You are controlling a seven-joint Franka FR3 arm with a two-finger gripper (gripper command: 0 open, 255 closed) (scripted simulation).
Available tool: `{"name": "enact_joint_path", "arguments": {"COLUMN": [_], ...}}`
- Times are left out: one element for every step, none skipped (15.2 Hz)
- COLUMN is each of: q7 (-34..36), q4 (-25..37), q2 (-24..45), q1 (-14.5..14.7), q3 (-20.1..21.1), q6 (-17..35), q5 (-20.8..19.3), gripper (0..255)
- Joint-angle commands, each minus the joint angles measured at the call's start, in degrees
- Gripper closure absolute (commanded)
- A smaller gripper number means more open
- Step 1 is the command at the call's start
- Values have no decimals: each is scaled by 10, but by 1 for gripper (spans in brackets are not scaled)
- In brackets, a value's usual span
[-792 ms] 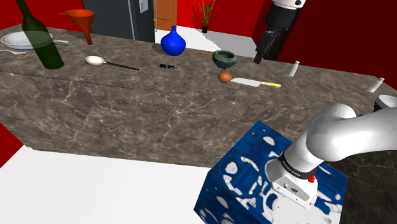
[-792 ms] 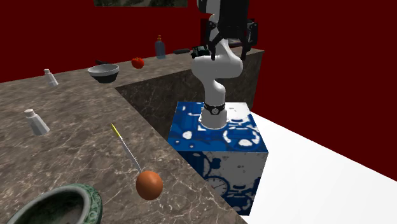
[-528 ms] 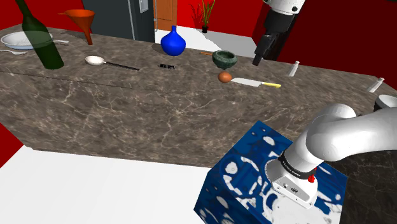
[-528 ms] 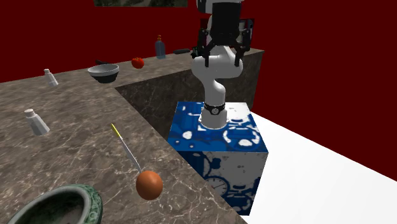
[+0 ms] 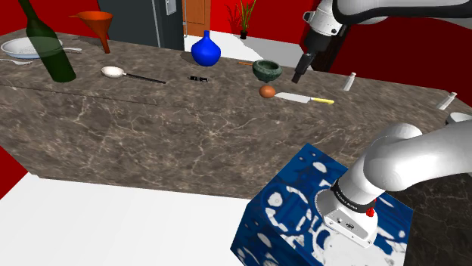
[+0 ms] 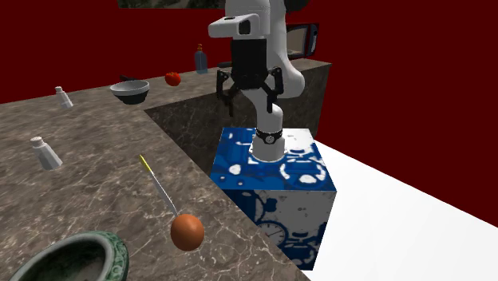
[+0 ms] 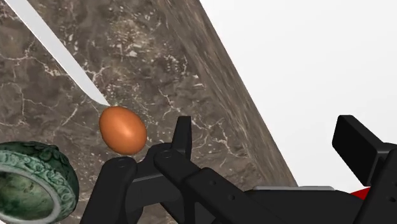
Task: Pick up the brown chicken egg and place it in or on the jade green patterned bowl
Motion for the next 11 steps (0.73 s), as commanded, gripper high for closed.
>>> {"name": "enact_joint_path", "arguments": {"q7": [-36,-53,-70,-88,-106,-125,-144,-165,-187,-209,-233], "q4": [-11,-11,-10,-8,-6,-2,3,9,16,24,33], "q2": [24,39,55,72,91,109,129,150,171,193,216], "q1": [-1,0,2,4,7,10,15,19,24,30,36], "q3": [-28,-40,-53,-66,-79,-92,-106,-119,-132,-145,-159], "q6": [42,61,79,97,115,132,149,164,179,194,207], "q5": [-3,-2,0,3,8,14,21,30,41,54,69], "gripper": [0,0,0,0,0,0,0,0,0,0,0]}}
